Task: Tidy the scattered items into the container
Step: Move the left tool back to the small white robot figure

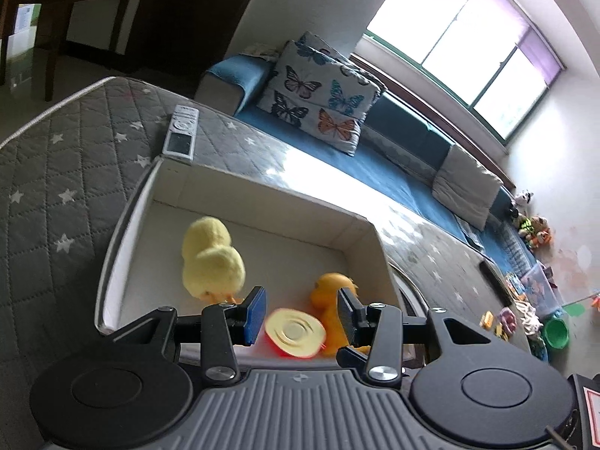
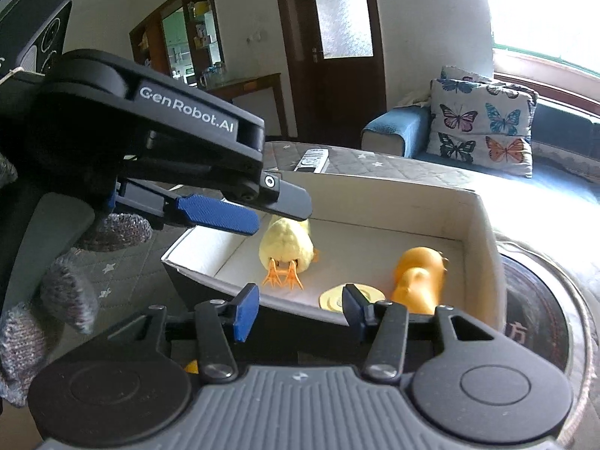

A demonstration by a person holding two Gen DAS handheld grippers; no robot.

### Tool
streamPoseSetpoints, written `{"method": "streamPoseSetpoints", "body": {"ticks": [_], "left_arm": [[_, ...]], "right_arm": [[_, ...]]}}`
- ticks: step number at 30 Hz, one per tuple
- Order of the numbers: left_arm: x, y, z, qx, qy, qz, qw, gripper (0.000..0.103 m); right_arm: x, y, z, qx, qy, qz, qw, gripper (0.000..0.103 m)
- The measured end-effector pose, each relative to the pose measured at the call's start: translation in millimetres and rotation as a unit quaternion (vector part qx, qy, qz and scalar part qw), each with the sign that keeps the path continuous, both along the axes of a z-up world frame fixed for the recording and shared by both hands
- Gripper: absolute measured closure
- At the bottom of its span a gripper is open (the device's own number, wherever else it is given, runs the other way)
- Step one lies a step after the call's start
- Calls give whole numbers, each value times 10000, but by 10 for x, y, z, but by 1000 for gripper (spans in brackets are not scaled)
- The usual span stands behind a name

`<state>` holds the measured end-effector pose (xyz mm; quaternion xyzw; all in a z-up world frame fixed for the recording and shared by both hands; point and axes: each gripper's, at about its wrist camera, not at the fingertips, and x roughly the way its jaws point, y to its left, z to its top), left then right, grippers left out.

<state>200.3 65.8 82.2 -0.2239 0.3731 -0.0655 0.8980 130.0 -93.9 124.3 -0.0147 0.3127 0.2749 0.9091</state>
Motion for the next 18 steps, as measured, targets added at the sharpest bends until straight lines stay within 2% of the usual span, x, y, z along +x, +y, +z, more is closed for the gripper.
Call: {"method": "streamPoseSetpoints", "body": {"ticks": [3, 6, 12, 13, 18], "left_arm": [[-83, -86, 5, 29, 11, -107, 9999, 58], [-159, -160, -2, 82, 39, -147, 9999, 58], [-272, -295, -74, -76, 278, -364, 9989, 59], [-301, -323, -85, -67, 292, -375, 9988, 59], [-419, -452, -92, 149, 274, -397, 9987, 59]], "right_arm": [[-98, -58, 6, 3, -19, -49, 10000, 51], [-200, -131, 5, -2, -51, -110, 9999, 41], [-405, -277, 1, -13, -116, -233, 9997, 40], [-439, -301, 1, -14, -127, -254, 9996, 37], [-603, -427, -19, -30, -152, -364, 9992, 36]]}}
